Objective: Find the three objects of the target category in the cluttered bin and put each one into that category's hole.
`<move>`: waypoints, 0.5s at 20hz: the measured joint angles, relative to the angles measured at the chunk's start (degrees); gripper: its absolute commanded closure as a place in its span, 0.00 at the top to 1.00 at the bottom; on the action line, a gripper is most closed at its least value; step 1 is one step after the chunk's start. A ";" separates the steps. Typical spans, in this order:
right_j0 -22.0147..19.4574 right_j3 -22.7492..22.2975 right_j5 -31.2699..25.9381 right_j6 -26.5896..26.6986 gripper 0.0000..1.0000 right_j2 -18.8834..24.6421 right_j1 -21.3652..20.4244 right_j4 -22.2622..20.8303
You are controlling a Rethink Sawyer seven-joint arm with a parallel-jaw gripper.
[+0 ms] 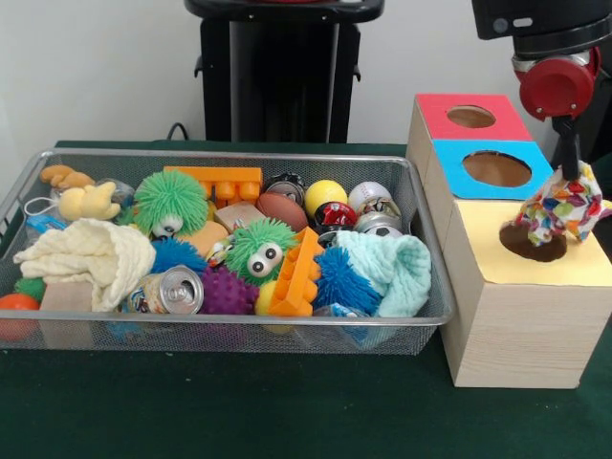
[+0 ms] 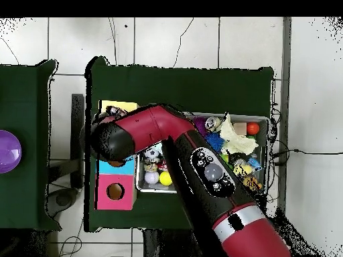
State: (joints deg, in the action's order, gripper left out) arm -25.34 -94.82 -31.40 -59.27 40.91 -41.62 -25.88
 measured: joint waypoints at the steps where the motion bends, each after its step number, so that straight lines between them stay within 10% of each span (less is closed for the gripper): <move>1: -0.04 0.19 0.00 0.00 0.00 0.00 0.03 0.00; 10: -0.28 1.56 0.00 0.00 0.00 -0.07 0.25 0.00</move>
State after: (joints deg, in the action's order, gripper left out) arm -25.61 -93.26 -31.40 -59.27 40.84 -41.37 -25.88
